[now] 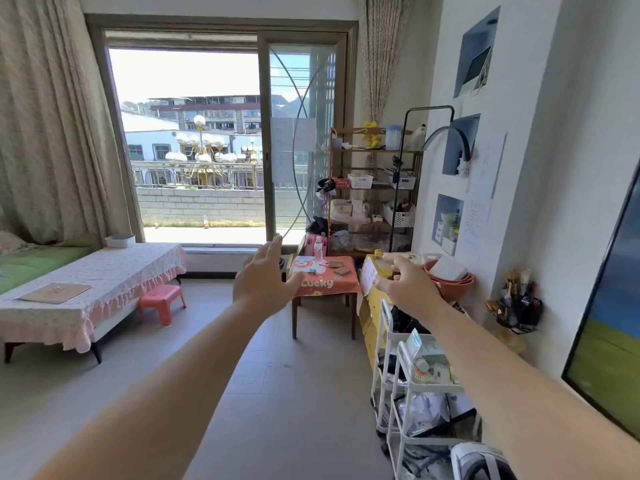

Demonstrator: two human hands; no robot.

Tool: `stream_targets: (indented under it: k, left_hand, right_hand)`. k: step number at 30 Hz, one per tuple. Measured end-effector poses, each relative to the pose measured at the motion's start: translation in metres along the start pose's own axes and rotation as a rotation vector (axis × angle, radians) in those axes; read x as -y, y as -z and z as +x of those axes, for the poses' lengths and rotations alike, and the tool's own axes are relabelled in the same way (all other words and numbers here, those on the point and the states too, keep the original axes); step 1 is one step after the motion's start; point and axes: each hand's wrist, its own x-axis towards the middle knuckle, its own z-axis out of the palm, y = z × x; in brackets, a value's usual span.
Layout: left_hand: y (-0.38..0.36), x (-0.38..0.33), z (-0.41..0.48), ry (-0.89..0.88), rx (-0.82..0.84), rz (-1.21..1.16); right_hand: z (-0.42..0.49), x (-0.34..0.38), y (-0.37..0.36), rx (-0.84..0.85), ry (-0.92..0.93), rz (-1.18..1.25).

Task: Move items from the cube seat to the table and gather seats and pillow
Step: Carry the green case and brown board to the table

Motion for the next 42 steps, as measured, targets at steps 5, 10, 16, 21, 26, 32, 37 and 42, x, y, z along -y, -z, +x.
stream_targets:
  k: [5,10,16,21,26,32,37,42]
  left_hand:
    - [-0.015,0.008,0.013,0.048,0.026,0.0]
    - [-0.028,0.02,0.033,0.035,0.021,-0.003]
    - [-0.048,0.052,0.084,0.022,0.037,-0.015]
    - [-0.056,0.094,0.137,0.017,0.02,-0.006]
    - [-0.066,0.123,0.187,0.047,0.004,-0.05]
    - [-0.098,0.14,0.232,0.038,0.061,-0.035]
    - [-0.129,0.15,0.278,0.043,0.064,-0.041]
    - [-0.17,0.149,0.331,0.051,0.074,-0.023]
  right_hand:
    - [0.013,-0.012,-0.006,0.024,-0.018,-0.01]
    - [0.036,-0.018,-0.023,0.031,-0.058,0.002]
    - [0.09,-0.02,-0.054,0.025,-0.073,-0.03]
    - [0.147,-0.013,-0.089,0.019,-0.07,-0.046]
    - [0.196,-0.007,-0.118,0.014,-0.071,-0.054]
    - [0.248,-0.018,-0.136,0.009,-0.108,-0.034]
    - [0.299,-0.039,-0.152,0.01,-0.124,0.006]
    - [0.363,-0.072,-0.16,-0.017,-0.139,-0.009]
